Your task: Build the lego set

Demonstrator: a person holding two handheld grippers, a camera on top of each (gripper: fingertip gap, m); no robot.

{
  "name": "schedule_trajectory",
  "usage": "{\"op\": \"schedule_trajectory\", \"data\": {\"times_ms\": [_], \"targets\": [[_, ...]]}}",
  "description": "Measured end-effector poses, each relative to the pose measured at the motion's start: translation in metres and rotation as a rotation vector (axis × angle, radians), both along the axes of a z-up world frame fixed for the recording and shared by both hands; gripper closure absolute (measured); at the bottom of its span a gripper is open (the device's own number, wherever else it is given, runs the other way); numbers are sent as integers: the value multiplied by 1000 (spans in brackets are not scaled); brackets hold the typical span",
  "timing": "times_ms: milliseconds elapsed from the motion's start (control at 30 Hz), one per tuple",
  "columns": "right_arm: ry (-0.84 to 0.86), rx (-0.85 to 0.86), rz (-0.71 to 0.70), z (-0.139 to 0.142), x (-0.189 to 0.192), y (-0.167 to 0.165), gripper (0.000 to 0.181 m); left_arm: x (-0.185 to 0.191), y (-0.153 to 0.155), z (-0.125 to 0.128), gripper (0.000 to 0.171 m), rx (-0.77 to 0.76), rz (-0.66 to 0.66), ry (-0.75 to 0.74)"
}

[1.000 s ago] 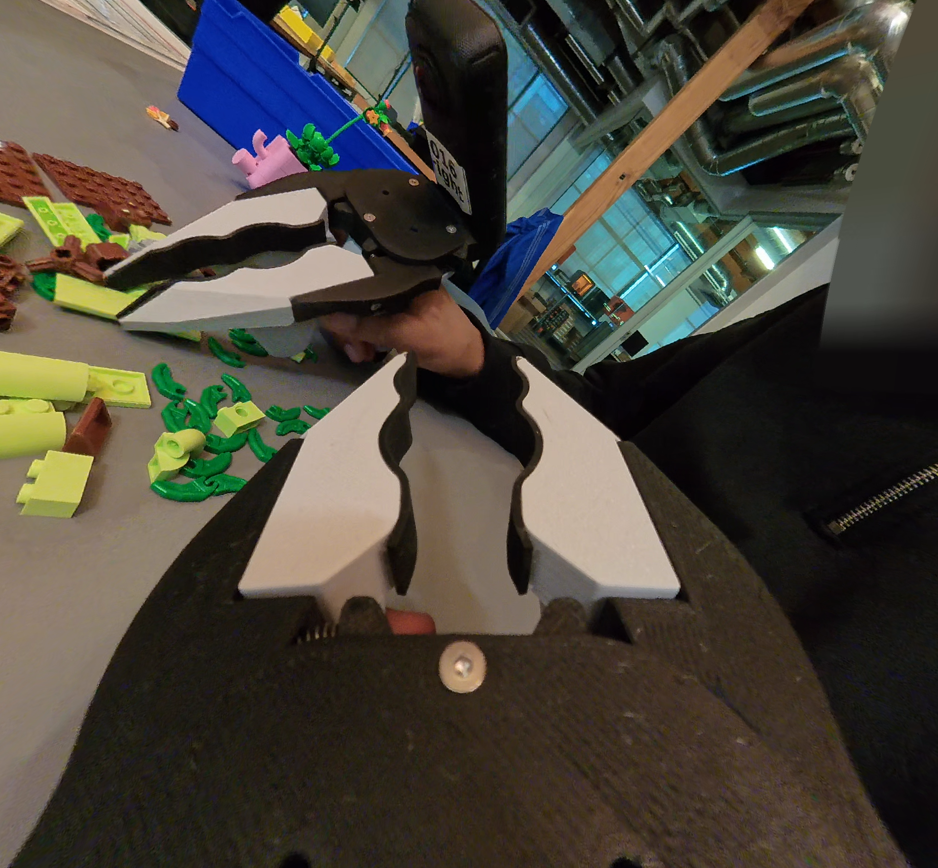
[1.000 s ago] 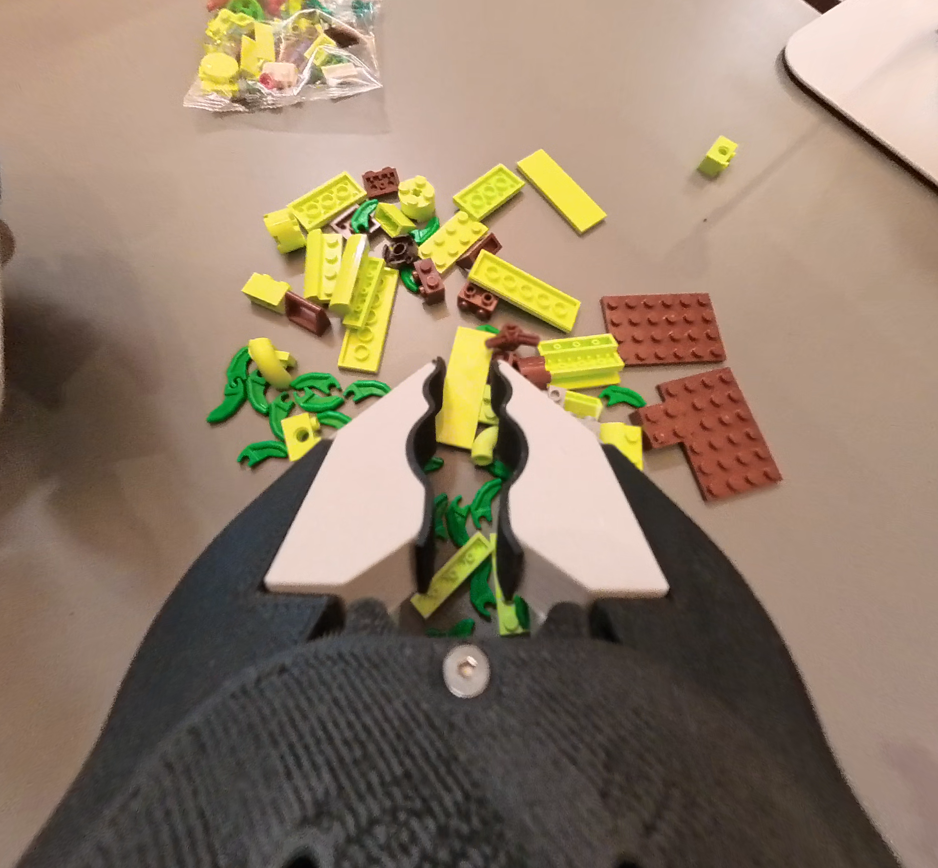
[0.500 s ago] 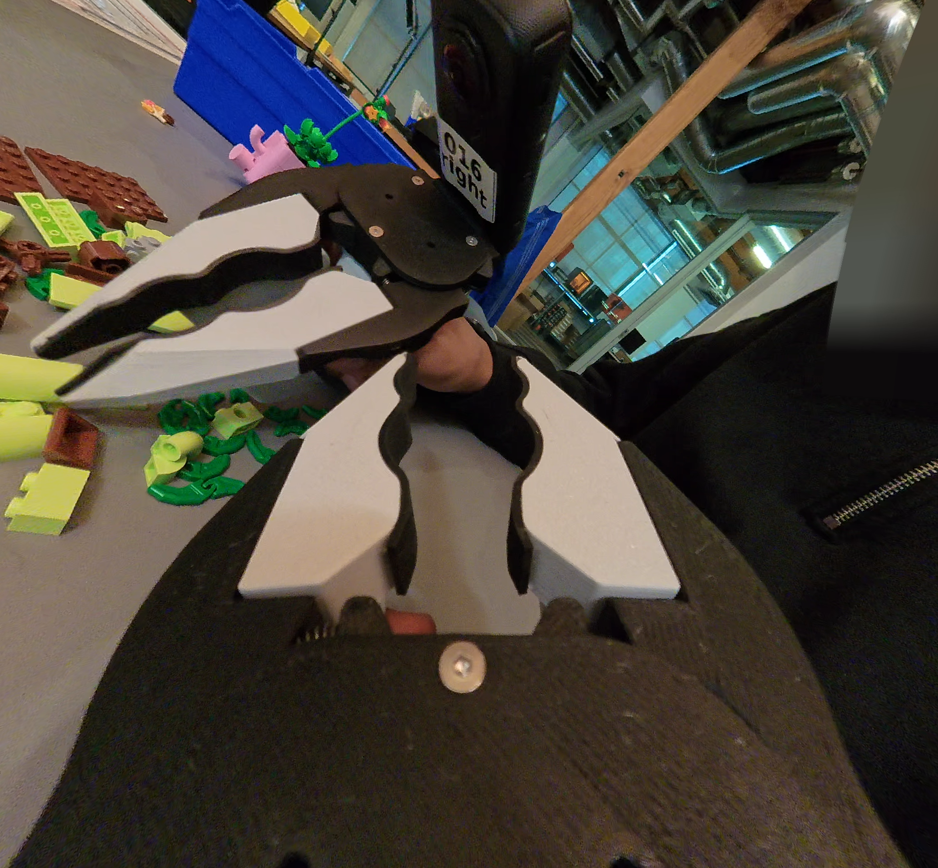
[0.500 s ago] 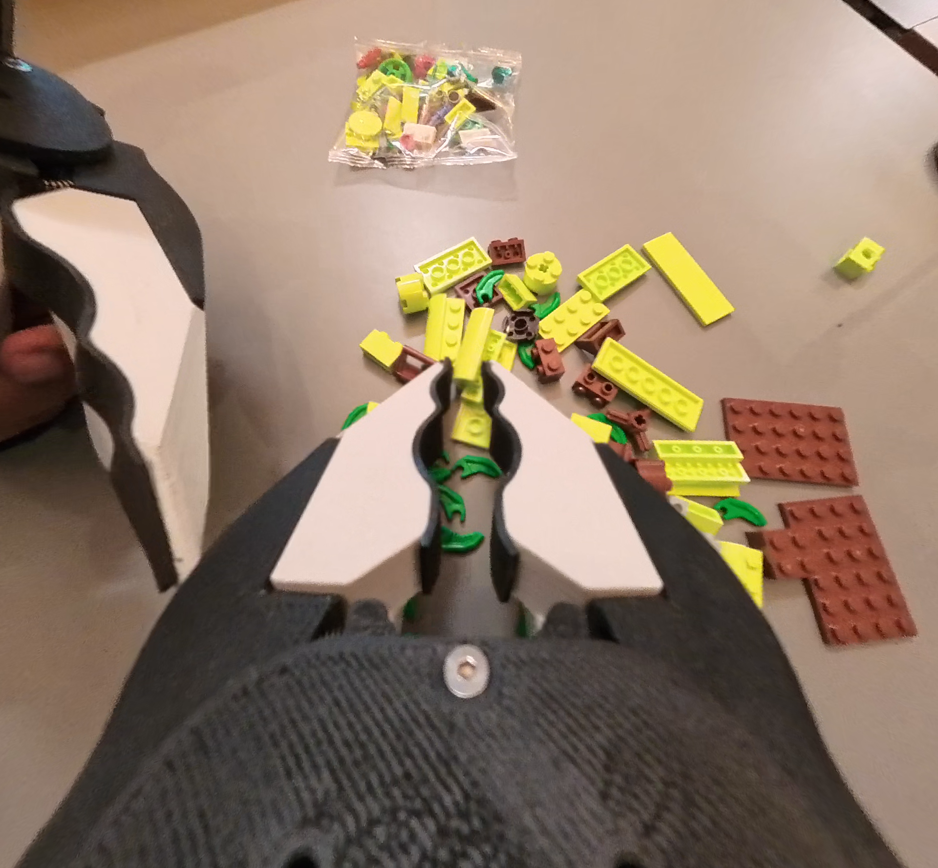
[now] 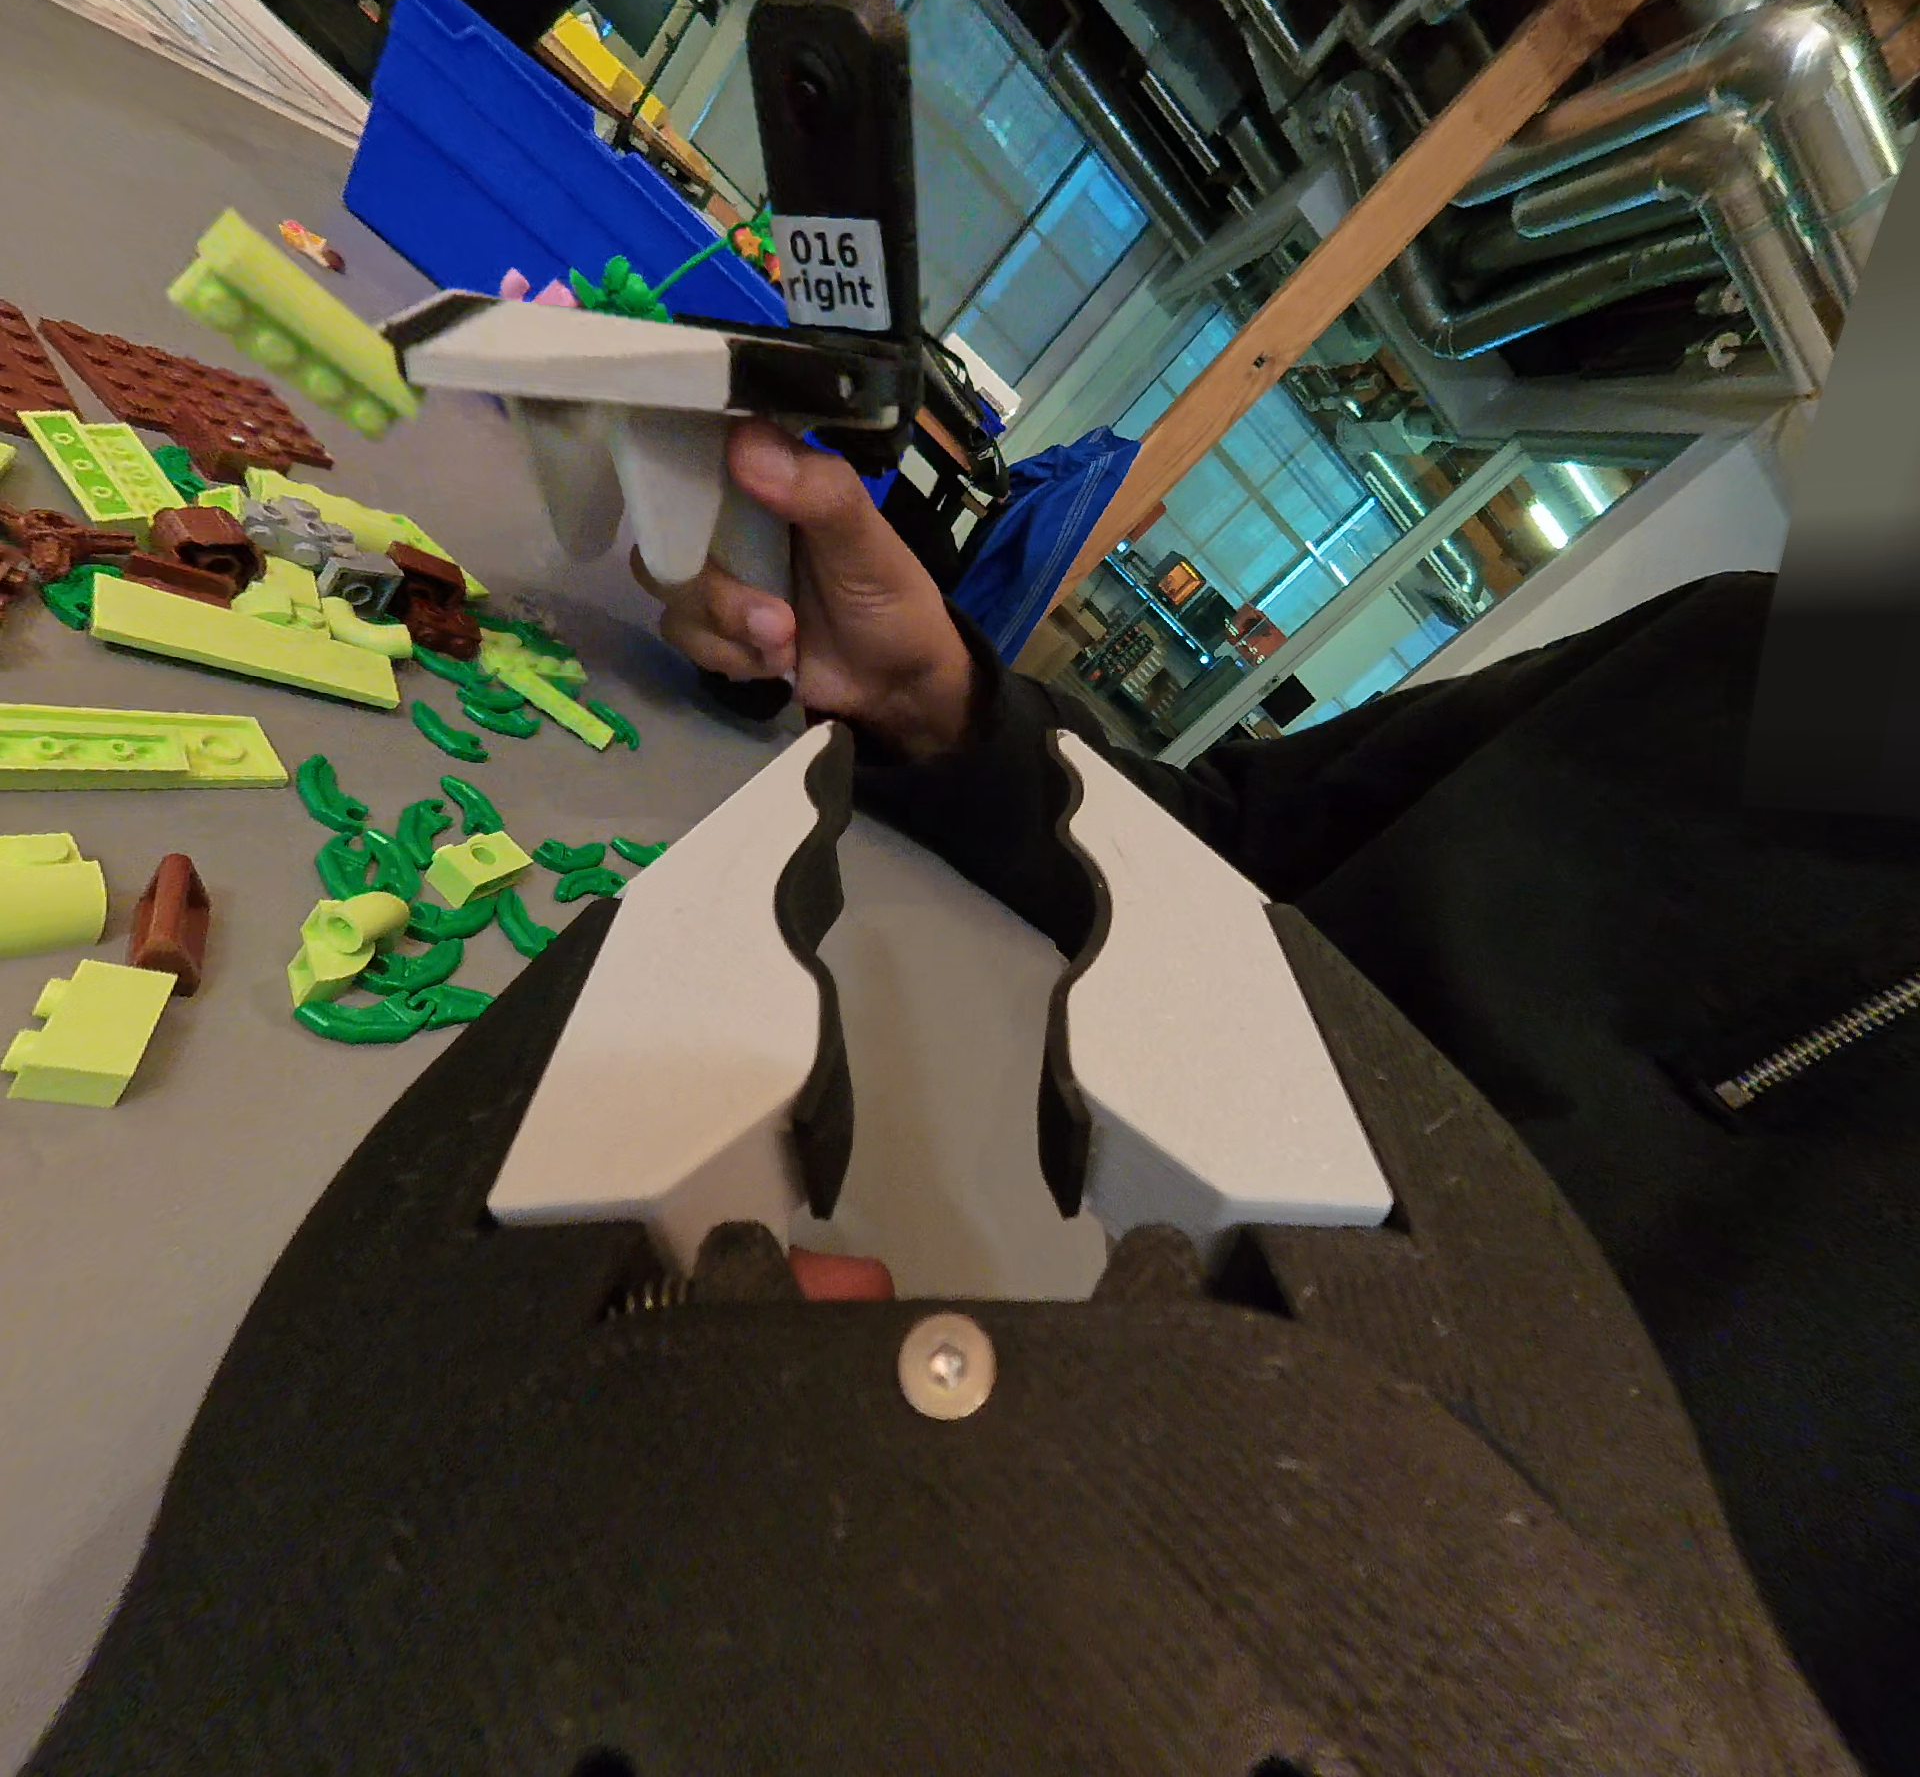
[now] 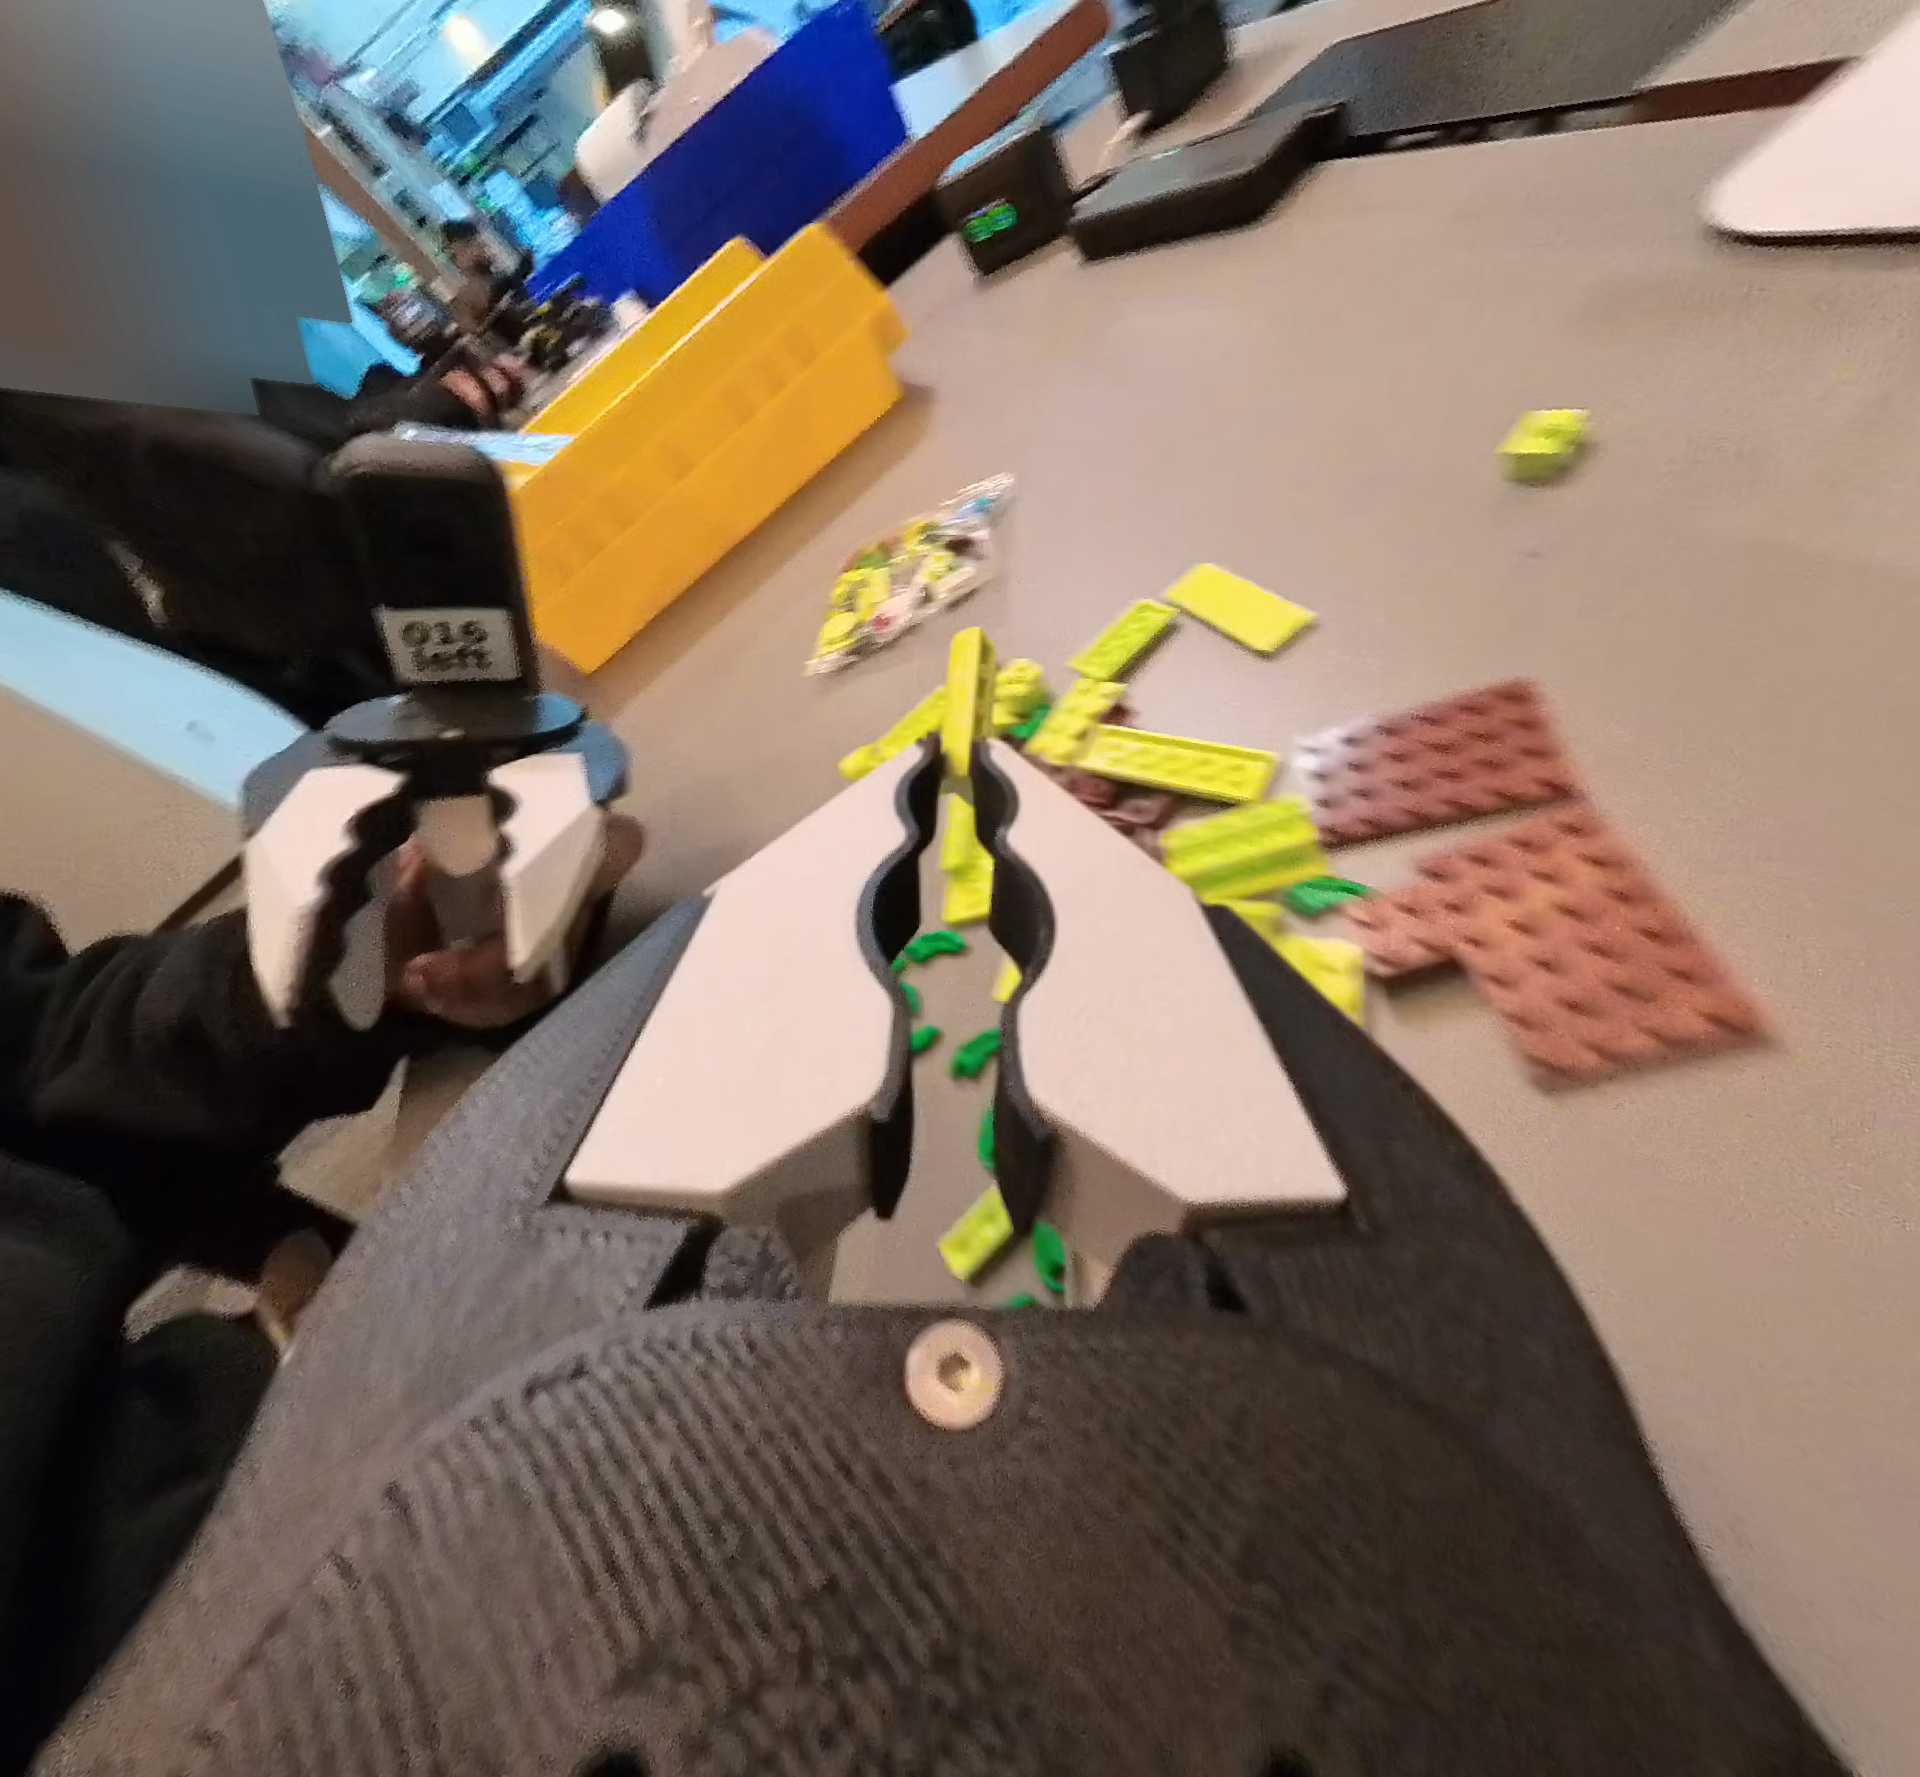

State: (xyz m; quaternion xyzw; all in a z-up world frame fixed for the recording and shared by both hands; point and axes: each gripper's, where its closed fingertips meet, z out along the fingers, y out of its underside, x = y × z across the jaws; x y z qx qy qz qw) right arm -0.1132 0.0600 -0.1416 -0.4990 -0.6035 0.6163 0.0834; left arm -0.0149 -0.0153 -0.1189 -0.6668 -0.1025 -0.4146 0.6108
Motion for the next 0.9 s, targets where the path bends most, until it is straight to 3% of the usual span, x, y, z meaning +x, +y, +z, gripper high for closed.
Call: {"op": "schedule_trajectory", "data": {"times_ms": [133,333,500,733,900], "targets": [[-62,47,-187,-12,-1,54,178,0,0,0,138,2,1,0],[-198,121,-321,-39,22,87,178,-1,0,0,138,0,3,-9],[-266,73,-384,-48,44,101,178,-4,-1,1,136,7,6,-37],[-342,6,-383,-58,44,104,178,-5,-1,1,136,9,3,-56],[-333,106,-432,-60,44,113,181,-5,-1,1,135,12,1,-59]]}}
